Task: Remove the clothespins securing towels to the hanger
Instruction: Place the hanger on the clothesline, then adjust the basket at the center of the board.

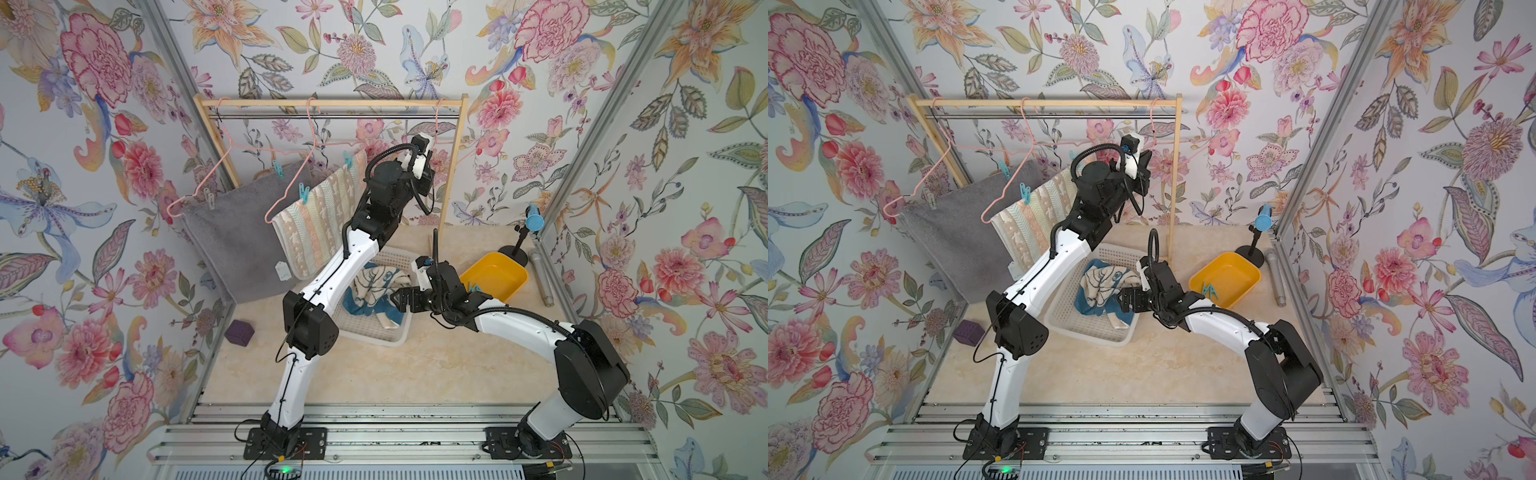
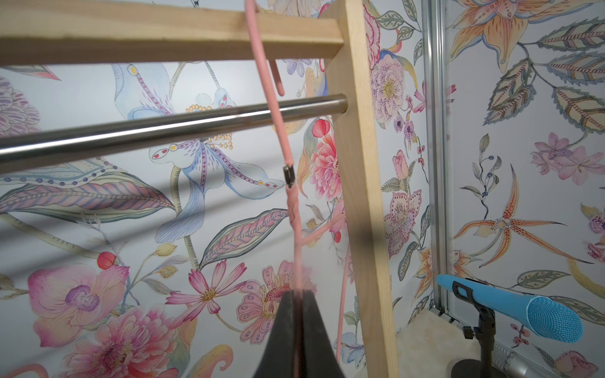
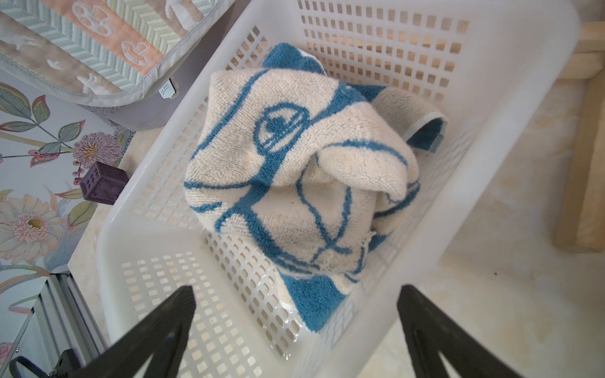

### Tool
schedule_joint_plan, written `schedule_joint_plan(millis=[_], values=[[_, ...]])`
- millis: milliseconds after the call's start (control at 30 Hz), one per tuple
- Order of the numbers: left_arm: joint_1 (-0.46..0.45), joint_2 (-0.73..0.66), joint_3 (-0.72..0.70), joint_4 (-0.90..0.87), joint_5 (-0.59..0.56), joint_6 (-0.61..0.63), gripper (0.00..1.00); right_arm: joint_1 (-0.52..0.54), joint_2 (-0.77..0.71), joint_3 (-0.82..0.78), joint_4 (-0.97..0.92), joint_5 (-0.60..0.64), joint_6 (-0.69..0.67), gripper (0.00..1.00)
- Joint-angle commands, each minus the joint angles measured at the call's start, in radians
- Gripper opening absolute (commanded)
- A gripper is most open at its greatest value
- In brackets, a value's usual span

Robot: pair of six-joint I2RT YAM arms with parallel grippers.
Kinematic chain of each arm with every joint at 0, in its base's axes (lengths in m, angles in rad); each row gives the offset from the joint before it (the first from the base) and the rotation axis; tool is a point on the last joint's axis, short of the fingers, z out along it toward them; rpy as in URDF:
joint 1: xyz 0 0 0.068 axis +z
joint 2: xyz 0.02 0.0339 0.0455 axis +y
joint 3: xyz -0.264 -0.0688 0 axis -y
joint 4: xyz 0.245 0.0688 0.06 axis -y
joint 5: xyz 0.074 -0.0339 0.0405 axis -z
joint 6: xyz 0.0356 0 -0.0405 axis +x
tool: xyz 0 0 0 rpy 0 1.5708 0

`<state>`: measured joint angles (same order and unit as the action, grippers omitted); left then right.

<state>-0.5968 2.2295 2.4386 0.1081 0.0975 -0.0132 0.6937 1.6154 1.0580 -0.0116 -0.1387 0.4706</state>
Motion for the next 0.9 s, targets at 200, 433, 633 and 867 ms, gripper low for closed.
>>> schedule_joint_plan(millis=[200, 433, 633, 867], values=[[-0.015, -0.126, -0.021, -0.051, -0.051, 0.112, 0.67, 0.004, -0.023, -0.033, -0.026, 0.006, 0.002, 1.00], [-0.009, -0.358, -0.172, -0.090, -0.062, 0.197, 0.83, 0.003, 0.003, -0.046, 0.018, -0.028, 0.013, 1.00], [0.068, -0.600, -0.356, -0.121, -0.029, 0.183, 0.84, 0.005, 0.015, -0.047, 0.040, -0.065, 0.013, 1.00], [0.362, -0.830, -0.560, -0.155, 0.130, 0.083, 0.81, 0.028, 0.020, -0.038, 0.055, -0.107, 0.000, 1.00]])
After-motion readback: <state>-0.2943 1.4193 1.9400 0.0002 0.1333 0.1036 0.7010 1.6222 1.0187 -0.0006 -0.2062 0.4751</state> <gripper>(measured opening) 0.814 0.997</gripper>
